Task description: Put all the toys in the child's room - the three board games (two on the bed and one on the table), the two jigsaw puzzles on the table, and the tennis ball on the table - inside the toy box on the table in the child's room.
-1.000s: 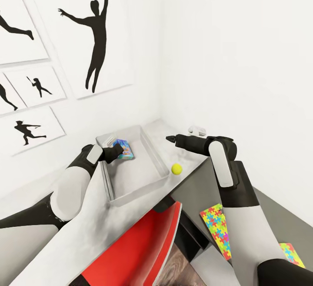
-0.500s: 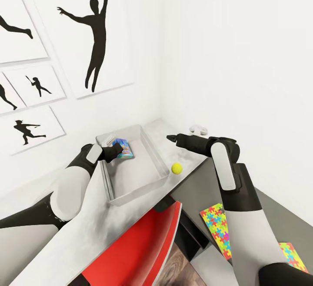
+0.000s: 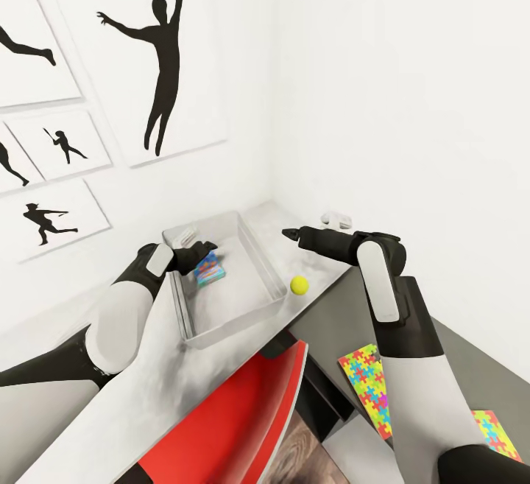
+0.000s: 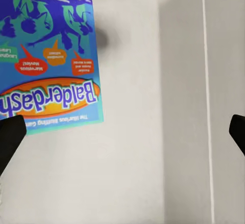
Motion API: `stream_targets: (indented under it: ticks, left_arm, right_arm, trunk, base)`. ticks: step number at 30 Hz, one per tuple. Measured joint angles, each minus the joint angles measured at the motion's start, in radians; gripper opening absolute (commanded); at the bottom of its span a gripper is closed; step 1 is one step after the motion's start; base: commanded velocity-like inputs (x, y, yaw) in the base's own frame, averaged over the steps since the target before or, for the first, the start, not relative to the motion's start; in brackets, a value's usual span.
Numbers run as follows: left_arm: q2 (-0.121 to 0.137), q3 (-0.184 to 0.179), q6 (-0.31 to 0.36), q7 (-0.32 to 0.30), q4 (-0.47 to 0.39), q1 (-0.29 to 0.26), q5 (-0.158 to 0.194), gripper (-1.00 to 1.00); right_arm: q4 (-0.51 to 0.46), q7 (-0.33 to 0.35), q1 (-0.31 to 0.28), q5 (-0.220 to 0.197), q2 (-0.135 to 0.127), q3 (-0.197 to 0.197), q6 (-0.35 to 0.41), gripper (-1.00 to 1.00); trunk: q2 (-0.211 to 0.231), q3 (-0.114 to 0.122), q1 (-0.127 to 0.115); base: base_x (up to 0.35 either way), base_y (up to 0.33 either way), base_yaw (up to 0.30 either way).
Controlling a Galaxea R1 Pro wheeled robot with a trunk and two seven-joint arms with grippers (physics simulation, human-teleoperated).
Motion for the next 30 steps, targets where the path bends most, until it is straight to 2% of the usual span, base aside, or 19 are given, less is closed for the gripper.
stream_targets:
  ticks: [15, 21, 30]
  left_arm:
    - [0.006, 0.001, 0.012, -0.008, 0.000, 0.000, 0.000, 1.00]
    - [0.006, 0.001, 0.016, -0.011, 0.000, 0.000, 0.000, 1.00]
    - [0.007, 0.002, 0.066, -0.016, 0.000, 0.000, 0.001, 1.00]
  right_arm:
    - [0.000, 0.000, 0.000, 0.001, 0.000, -0.002, 0.000, 1.00]
    - [0.000, 0.000, 0.000, 0.001, 0.001, -0.002, 0.000, 1.00]
    - [0.001, 0.000, 0.000, 0.001, 0.002, -0.002, 0.000, 1.00]
  trunk:
    - [0.000, 0.001, 0.000]
    - [0.000, 0.008, 0.000]
    - [0.000, 0.023, 0.000]
  base:
    - [0.000, 0.000, 0.000]
    - [0.000, 0.000, 0.000]
    - [0.000, 0.000, 0.000]
